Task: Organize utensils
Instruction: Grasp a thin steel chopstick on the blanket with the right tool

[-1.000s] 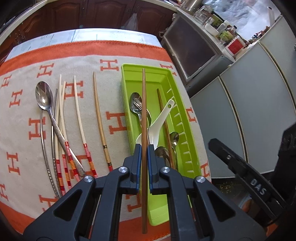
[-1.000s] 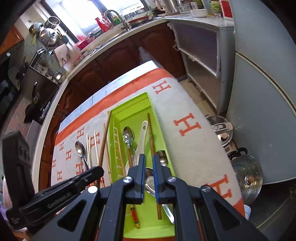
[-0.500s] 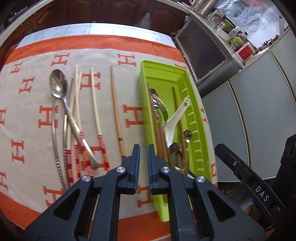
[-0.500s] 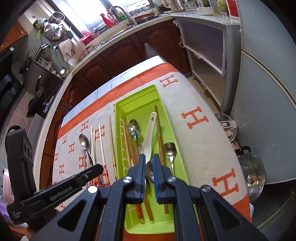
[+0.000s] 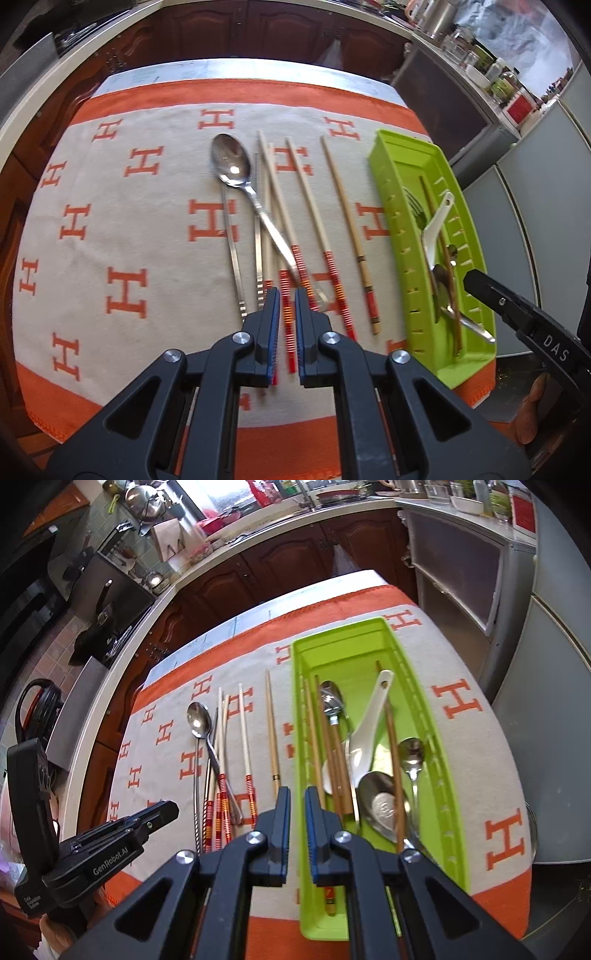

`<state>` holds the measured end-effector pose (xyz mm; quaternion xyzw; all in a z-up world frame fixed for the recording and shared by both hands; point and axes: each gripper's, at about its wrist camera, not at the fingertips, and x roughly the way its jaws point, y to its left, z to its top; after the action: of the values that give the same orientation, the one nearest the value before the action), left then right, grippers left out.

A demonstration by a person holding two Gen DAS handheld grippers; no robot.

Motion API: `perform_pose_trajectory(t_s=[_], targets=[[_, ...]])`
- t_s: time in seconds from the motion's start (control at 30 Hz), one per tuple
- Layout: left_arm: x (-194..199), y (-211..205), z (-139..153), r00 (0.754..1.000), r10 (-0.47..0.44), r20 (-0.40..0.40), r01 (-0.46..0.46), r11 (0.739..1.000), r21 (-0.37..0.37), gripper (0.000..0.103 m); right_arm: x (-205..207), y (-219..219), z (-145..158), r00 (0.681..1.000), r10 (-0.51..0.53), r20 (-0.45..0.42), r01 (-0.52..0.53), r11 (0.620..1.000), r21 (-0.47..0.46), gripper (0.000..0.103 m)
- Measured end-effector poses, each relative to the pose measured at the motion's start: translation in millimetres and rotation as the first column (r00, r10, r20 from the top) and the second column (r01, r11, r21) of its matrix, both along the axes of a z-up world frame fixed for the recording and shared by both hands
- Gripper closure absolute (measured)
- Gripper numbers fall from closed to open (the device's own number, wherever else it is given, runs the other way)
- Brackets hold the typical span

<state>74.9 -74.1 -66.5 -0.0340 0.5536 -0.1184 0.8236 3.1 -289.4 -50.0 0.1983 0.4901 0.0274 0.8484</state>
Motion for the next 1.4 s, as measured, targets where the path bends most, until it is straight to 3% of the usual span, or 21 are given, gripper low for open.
perform_pose_trajectory(t_s=[0.37, 0.77, 1.03, 1.2, 1.4], targets=[[-7, 56, -9, 0.997, 0.075, 0.028, -0.077, 0.995, 0.065, 0.098, 7, 53, 5, 0.993, 0.120, -0.004, -0.120, 0.992, -0.050, 0.095], [-3, 121, -22, 0.986, 0.163, 0.014, -0.164, 0.983, 0.079, 0.098, 28, 108, -6, 0.971, 0.235, -0.044, -0.237, 0.970, -0.056, 0.095], [-3, 143, -36, 0.983, 0.185, -0.013, -0.183, 0.980, 0.071, 0.098, 50, 150, -28, 0.946, 0.318, -0.064, -0.322, 0.944, -0.077, 0.095], [-4, 148, -40, 0.982, 0.187, -0.014, -0.186, 0.981, 0.062, 0.085, 64, 164, -51, 0.940, 0.327, -0.095, -0.336, 0.935, -0.116, 0.095], [-2, 151, -46, 0.982, 0.188, -0.026, -0.186, 0.981, 0.054, 0.084, 73, 172, -68, 0.935, 0.331, -0.130, -0.349, 0.924, -0.154, 0.093]])
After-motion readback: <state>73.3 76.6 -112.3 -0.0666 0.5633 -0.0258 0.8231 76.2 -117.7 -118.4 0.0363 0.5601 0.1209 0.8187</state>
